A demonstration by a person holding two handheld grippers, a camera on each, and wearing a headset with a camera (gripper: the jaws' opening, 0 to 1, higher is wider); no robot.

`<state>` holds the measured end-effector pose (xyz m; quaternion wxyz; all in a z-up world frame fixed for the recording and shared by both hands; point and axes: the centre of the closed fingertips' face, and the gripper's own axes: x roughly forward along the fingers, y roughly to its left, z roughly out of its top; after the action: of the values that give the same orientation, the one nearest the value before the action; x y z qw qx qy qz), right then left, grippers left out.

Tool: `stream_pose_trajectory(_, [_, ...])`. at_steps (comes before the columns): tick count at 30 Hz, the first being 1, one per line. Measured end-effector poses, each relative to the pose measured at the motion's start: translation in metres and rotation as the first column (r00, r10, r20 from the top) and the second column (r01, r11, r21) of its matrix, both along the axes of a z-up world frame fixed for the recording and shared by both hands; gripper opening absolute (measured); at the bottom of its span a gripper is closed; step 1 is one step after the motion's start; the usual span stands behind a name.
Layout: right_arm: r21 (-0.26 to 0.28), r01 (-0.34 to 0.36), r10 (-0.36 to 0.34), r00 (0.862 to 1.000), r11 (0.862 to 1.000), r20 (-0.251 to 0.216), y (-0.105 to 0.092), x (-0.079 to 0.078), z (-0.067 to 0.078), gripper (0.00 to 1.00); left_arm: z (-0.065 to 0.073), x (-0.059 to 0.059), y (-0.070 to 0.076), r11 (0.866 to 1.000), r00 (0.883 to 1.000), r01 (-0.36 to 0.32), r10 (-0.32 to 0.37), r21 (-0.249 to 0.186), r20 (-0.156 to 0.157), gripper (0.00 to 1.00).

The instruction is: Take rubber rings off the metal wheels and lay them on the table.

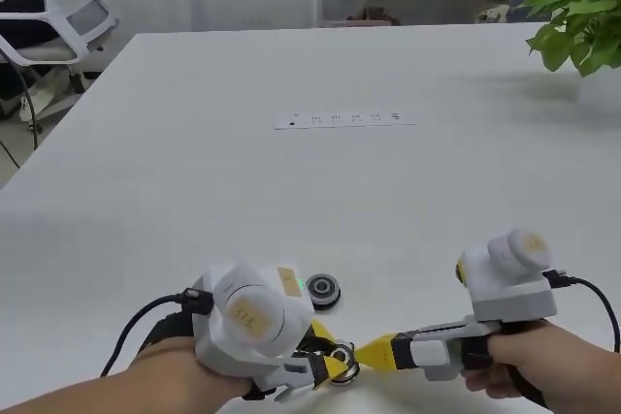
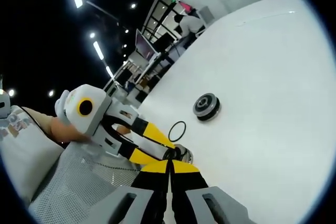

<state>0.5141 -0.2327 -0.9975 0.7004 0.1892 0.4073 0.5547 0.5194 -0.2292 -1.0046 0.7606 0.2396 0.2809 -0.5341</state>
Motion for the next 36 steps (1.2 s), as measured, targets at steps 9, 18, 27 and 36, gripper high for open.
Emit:
stream_pose_trajectory(9, [0.051, -0.059, 0.057, 0.998, 0.997, 0.032, 0.010, -0.007, 0.013, 0.00, 0.000, 0.000, 0.000, 1.000, 1.000, 0.000, 0.000, 0.001, 0.003, 0.13])
stream_pose_trajectory(18, [0.041, -0.008, 0.008, 1.000, 0.999, 0.014, 0.004, 0.001, 0.008, 0.00, 0.000, 0.000, -0.001, 1.000, 1.000, -0.001, 0.001, -0.003, 0.001, 0.13])
stream_pose_trajectory(27, [0.014, 0.003, -0.004, 0.999, 1.000, 0.035, 0.000, 0.005, 0.004, 0.00, 0.001, 0.000, -0.001, 1.000, 1.000, 0.003, -0.003, -0.018, -0.001, 0.13])
stream_pose_trajectory(36, [-0.005, -0.004, 0.004, 0.999, 1.000, 0.048, -0.001, 0.005, 0.001, 0.00, 0.001, 0.000, -0.001, 1.000, 1.000, -0.005, 0.005, -0.029, -0.023, 0.14])
